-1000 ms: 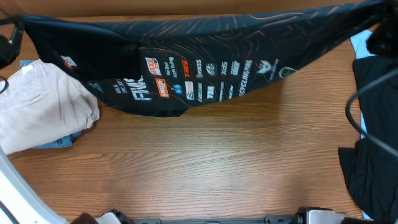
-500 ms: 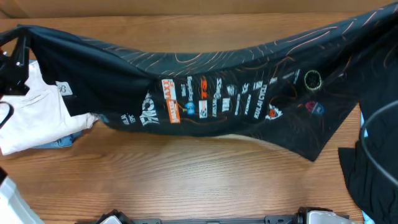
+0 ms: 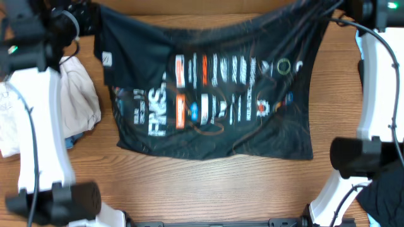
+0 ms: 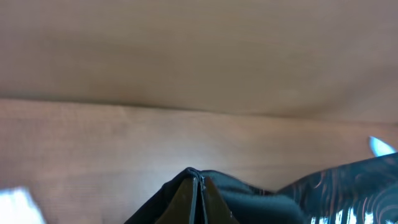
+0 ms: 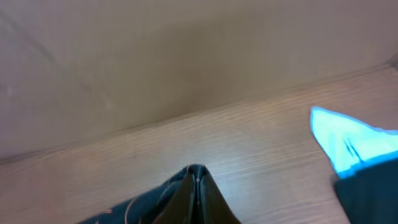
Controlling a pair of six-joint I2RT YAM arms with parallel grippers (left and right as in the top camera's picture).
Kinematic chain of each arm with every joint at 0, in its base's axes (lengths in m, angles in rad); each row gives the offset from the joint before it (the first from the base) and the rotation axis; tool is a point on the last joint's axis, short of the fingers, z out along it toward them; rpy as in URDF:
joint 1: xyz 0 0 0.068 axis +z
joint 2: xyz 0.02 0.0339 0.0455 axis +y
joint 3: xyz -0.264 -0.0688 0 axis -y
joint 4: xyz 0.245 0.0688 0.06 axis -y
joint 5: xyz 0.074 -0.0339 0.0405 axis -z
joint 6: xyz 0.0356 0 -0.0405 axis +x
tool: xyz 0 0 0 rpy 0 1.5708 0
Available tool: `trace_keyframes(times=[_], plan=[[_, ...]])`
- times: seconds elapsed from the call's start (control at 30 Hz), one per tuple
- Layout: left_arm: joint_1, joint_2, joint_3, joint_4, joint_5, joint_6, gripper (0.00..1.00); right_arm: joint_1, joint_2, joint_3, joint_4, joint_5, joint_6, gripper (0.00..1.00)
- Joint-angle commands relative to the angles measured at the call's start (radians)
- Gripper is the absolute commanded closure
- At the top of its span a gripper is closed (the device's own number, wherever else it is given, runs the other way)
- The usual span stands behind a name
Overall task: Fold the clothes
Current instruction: 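Lift the jersey with both grippers and lay it flat on the table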
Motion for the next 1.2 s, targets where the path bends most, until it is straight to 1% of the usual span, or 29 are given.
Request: trace_keyframes(times=[0.0,0.07,0.1,0.17,0.23,0.3,0.37,0.4,0.43,0.5,0.57,0.6,0.67,0.77,0.93,0.97,1.0,1.17], plan=[[0.018,0.077,0.142,0.131,-0.091,-0.016,0.96,-0.004,-0.043,0.028,0.121,-0.006,0.03,0.96],[0.045,0.101,0.265,0.184,-0.09,-0.058,0.96,-0.013,-0.061,0.065,0.163,0.002,0.033,0.96],[0.07,0.111,0.382,0.22,-0.092,-0.072,0.96,-0.027,-0.073,0.115,0.171,0.016,0.041,0.96],[0.097,0.112,0.479,0.232,-0.094,-0.074,0.96,-0.046,-0.081,0.182,0.146,0.016,0.044,0.96],[0.124,0.111,0.573,0.187,-0.076,-0.075,0.96,-0.068,-0.081,0.255,0.063,0.016,0.044,0.96],[0.132,0.111,0.633,0.066,-0.016,-0.072,0.96,-0.081,-0.081,0.271,-0.012,0.016,0.044,0.96],[0.122,0.111,0.645,-0.165,0.04,-0.037,0.96,-0.09,-0.079,0.266,-0.124,0.016,0.043,0.96],[0.111,0.117,0.643,-0.275,0.046,-0.021,0.96,-0.092,-0.076,0.252,-0.2,0.016,0.043,0.96],[0.093,0.129,0.636,-0.402,0.045,0.005,0.96,-0.093,-0.074,0.244,-0.231,0.016,0.043,0.96],[0.063,0.164,0.613,-0.572,0.037,0.062,0.96,-0.093,-0.064,0.206,-0.33,0.015,0.043,0.96],[0.028,0.205,0.593,-0.694,0.006,0.101,0.96,-0.093,-0.05,0.161,-0.406,0.011,0.043,0.96],[0.003,0.249,0.566,-0.798,-0.04,0.134,0.96,-0.093,-0.04,0.122,-0.443,0.011,0.039,0.96],[-0.017,0.294,0.519,-0.881,-0.057,0.157,0.96,-0.093,-0.026,0.039,-0.484,0.011,0.039,0.96],[-0.028,0.344,0.41,-0.938,-0.063,0.162,0.96,-0.093,-0.024,-0.108,-0.489,-0.05,-0.001,0.96],[-0.028,0.343,0.201,-0.946,-0.087,0.163,0.96,-0.095,-0.024,-0.33,-0.502,-0.067,-0.008,0.96],[-0.028,0.327,0.124,-0.946,-0.1,0.162,0.96,-0.1,-0.024,-0.395,-0.505,-0.068,-0.01,0.96],[-0.028,0.315,0.087,-0.947,-0.114,0.161,0.96,-0.107,-0.024,-0.441,-0.505,-0.068,-0.009,0.96],[-0.028,0.206,-0.111,-0.919,-0.142,0.153,0.96,-0.143,-0.029,-0.565,-0.514,-0.133,-0.01,0.96]])
